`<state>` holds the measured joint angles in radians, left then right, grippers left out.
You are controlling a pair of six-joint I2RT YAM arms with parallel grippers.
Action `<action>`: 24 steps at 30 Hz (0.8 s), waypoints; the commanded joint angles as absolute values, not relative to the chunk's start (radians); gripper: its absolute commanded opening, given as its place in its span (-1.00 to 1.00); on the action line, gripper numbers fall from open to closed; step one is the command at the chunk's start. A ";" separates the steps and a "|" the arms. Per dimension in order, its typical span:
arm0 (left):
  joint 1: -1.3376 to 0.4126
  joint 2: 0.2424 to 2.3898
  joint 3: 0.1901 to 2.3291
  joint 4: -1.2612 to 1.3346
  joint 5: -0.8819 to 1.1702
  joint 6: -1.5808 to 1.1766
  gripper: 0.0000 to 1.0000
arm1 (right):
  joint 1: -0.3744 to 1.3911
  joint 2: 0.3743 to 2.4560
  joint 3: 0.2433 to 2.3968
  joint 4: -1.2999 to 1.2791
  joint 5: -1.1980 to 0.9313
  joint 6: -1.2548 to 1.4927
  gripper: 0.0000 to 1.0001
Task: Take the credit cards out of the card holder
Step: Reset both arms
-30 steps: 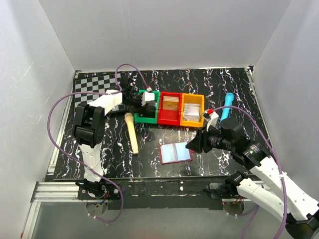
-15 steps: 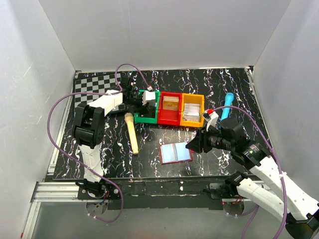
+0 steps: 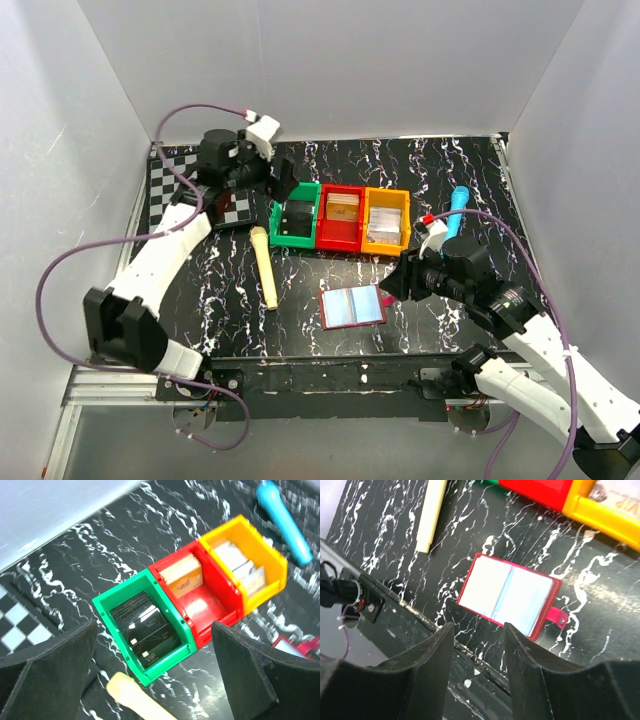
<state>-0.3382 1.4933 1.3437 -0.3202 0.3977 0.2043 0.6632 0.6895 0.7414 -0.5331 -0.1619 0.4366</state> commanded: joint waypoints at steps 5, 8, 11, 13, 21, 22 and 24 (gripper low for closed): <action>-0.299 1.134 1.033 -0.334 0.161 -0.466 0.96 | 0.669 0.666 0.864 -0.603 0.081 0.379 0.05; -0.299 1.083 0.948 -0.415 0.164 -0.592 0.96 | 0.669 0.664 0.891 -0.640 0.181 0.356 0.06; -0.298 0.976 0.829 -0.448 0.134 -0.618 0.96 | 0.669 0.676 0.925 -0.679 0.280 0.341 0.08; -0.299 0.908 0.776 -0.463 0.117 -0.591 0.96 | 0.669 0.681 0.948 -0.709 0.319 0.339 0.08; -0.299 0.773 0.781 -0.518 0.161 -0.434 0.96 | 0.667 0.681 0.974 -0.701 0.341 0.328 0.10; -0.298 0.766 0.784 -0.518 0.161 -0.425 0.96 | 0.669 0.686 0.979 -0.707 0.342 0.327 0.10; -0.299 0.747 0.782 -0.528 0.112 -0.451 0.96 | 0.669 0.692 0.985 -0.716 0.339 0.327 0.11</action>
